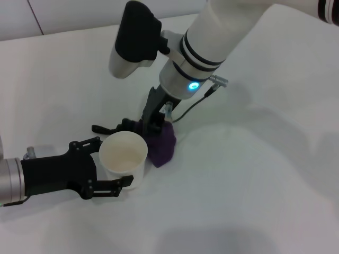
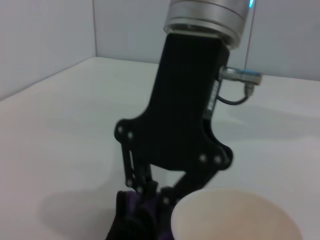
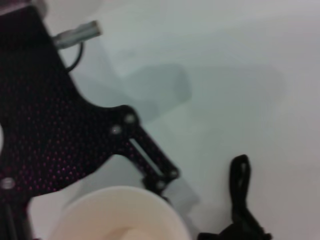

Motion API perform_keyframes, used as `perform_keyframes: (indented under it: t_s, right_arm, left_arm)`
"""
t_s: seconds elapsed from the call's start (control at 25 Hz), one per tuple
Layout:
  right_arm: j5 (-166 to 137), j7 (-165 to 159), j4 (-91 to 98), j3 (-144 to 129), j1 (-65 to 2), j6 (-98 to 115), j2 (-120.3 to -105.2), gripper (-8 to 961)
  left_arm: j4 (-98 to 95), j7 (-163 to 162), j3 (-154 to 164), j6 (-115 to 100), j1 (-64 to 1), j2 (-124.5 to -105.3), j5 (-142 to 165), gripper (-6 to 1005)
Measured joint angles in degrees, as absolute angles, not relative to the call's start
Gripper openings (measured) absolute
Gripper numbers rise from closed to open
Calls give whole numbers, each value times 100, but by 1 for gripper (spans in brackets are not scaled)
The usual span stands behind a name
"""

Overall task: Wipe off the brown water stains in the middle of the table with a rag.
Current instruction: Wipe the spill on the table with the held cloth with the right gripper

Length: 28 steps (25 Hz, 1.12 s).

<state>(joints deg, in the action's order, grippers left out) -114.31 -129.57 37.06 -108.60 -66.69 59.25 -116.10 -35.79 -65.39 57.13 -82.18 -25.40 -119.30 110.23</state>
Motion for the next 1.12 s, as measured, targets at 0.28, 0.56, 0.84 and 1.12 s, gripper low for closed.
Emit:
perform_keyframes:
  t_s: [0.28, 0.56, 0.84, 1.12]
  right_arm:
    - [-11712, -12973, 3355, -10851, -6714, 5462, -11587, 88]
    - [-11954, -12915, 3209, -10586, -6682, 5288, -11559, 88]
    - [-11984, -12883, 3201, -10529, -6653, 5343, -11579, 88]
    - [-11972, -12898, 3325, -10529, -6578, 5435, -11590, 89]
  left_arm:
    - [-3554, -6539, 5713, -8218, -2528, -11926, 11027, 887]
    - [-3551, -6539, 5713, -8256, -2509, -11924, 11024, 887]
    - [-3581, -6542, 5712, -8367, -2426, -11918, 11014, 887]
    - [-3590, -6551, 5675, -8371, -2327, -11909, 11024, 888]
